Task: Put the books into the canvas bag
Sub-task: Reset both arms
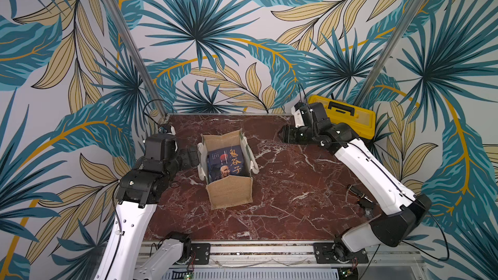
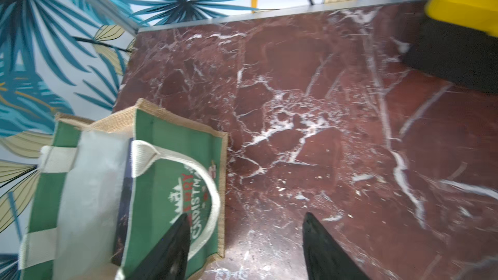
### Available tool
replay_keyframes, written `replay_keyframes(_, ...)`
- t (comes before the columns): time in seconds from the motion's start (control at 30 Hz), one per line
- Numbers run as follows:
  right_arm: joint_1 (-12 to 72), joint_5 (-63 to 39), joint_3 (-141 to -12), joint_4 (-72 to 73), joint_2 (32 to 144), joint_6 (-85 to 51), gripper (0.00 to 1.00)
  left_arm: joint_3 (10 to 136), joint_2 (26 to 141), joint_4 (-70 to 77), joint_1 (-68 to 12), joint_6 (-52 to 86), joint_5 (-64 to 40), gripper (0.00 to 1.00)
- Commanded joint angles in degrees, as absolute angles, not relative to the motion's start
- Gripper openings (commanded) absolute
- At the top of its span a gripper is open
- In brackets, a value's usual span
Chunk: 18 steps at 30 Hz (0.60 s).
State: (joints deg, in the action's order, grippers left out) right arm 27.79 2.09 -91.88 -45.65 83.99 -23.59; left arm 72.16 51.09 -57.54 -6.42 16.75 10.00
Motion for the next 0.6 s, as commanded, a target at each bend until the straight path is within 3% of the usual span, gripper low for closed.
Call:
replay_keyframes(0.0,27.8,13.8,-84.0,-41.6,78.3,-18.9,0.81,64.6,48.3,-48.1,-0.6,8.6,8.8,1.00)
replay_keyframes(0.07,27.5,19.3,-76.8,-36.8,73.5,-16.2,0.97,59.4,47.0,-42.7,3.7,9.0,3.9,1.00)
replay_keyframes(0.1,27.5,21.0,-71.9,-32.7,70.8,-13.0,1.00,56.3,46.5,-39.4,5.5,10.0,0.8,1.00)
replay_keyframes(0.23,26.0,32.0,-49.8,-10.6,59.2,-6.1,1.00,45.1,46.0,-26.6,9.9,15.1,-7.5,1.00)
replay_keyframes(0.33,24.4,36.7,-34.5,8.1,52.7,0.4,1.00,38.7,45.9,-20.2,10.1,14.4,-5.4,1.00)
replay_keyframes(0.57,17.1,33.4,-22.3,24.8,57.3,-1.6,1.00,24.0,47.8,1.6,9.9,18.0,2.6,0.99)
